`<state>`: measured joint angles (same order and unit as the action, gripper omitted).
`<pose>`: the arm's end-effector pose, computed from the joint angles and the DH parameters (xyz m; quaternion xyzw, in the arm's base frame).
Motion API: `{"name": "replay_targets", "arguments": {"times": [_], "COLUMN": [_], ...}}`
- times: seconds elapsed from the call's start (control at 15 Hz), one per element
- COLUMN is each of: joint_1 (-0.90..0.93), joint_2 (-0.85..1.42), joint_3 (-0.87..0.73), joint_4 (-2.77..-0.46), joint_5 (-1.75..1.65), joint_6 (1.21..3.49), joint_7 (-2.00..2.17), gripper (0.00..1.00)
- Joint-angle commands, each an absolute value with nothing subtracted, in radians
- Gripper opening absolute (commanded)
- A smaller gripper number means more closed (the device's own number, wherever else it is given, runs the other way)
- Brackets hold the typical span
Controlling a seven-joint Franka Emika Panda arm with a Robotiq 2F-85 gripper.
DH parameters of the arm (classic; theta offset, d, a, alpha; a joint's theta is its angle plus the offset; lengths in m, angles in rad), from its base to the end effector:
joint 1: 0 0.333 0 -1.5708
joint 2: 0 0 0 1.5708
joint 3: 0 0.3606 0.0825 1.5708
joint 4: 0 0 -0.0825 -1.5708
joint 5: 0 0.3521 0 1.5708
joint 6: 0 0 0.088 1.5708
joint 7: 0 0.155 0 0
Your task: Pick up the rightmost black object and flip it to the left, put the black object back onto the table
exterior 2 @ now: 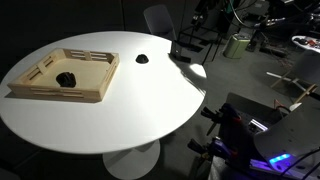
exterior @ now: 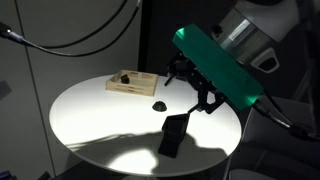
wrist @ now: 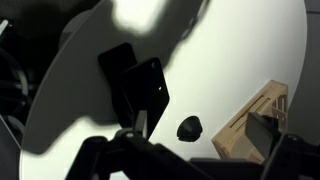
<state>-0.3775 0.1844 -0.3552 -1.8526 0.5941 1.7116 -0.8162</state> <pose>0.4621 -0.2965 0.4353 -0.9560 0.0481 -0.0688 0.2812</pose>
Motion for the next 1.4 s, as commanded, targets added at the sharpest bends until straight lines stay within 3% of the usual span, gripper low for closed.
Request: {"name": "replay_targets", "arguments": {"times": [0.0, 1.33], "joint_1": [-0.420, -0.505], "joint_2": [0.237, 0.426], "joint_3": [-0.334, -0.248], "joint_4": [-1.801, -1.679], "joint_5": [0.629, 0.629], "joint_6": [1.683, 1.671], "joint_7": [-0.846, -0.851], "gripper": [1.00, 1.00]}}
